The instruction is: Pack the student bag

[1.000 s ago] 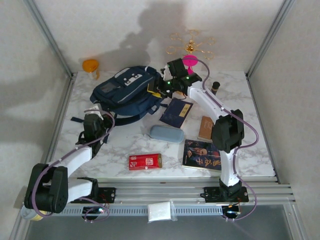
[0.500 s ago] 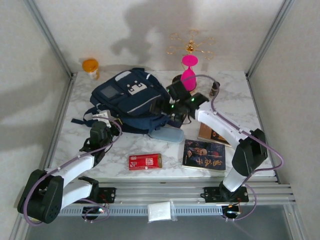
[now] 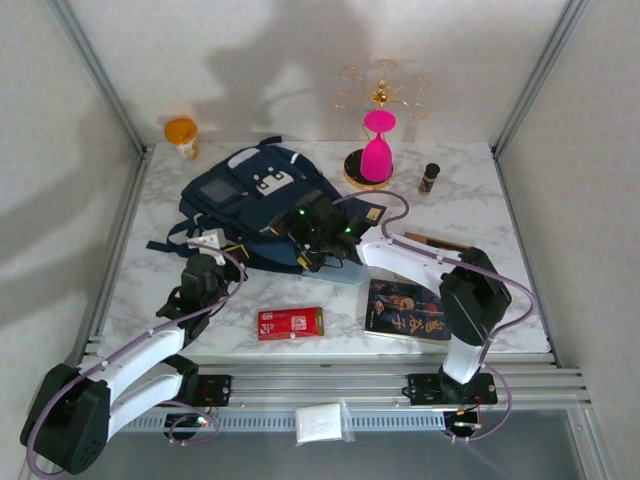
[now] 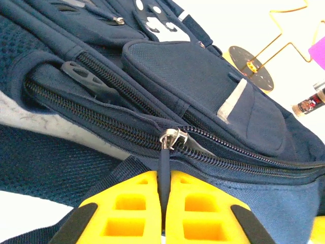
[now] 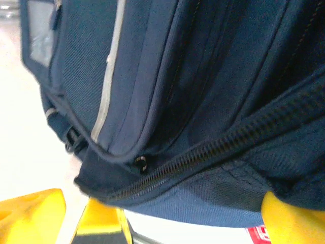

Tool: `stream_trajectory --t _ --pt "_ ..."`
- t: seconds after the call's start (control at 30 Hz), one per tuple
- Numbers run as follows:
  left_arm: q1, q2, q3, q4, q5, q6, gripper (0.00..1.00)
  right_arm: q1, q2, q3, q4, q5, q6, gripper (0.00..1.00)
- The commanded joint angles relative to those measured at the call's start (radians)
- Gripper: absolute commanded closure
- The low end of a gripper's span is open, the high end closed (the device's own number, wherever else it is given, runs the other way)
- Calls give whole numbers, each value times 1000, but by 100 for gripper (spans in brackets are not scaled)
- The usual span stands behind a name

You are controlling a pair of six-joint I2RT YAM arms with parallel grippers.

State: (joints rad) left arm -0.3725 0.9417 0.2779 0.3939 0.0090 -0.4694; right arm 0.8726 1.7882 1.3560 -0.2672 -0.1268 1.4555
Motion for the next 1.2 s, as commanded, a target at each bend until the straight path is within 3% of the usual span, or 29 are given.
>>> stream_trajectory --t 0.0,0.2,0.33,0.43,0.77,0.9,1.03,1.17 --pt "-29 -48 7 42 -16 -31 100 -11 95 85 51 46 14 10" --pt "-52 -105 3 -36 -69 -46 100 -10 167 211 6 115 -167 48" --pt "-57 -151 -7 -56 -81 -72 100 -20 212 320 -99 145 -279 84" --pt "-57 -147 12 -108 -122 -95 100 -35 194 301 -69 133 -334 99" --pt "-3 -64 148 -363 -303 -177 100 -90 105 214 -45 119 -343 100" --pt "114 7 179 -454 -294 -214 100 -104 70 174 -19 115 -333 100" --pt "225 31 174 -424 -214 -204 100 -103 56 168 -37 136 -354 100" --pt "256 71 217 -447 -172 -185 100 -93 38 133 -35 130 -345 100"
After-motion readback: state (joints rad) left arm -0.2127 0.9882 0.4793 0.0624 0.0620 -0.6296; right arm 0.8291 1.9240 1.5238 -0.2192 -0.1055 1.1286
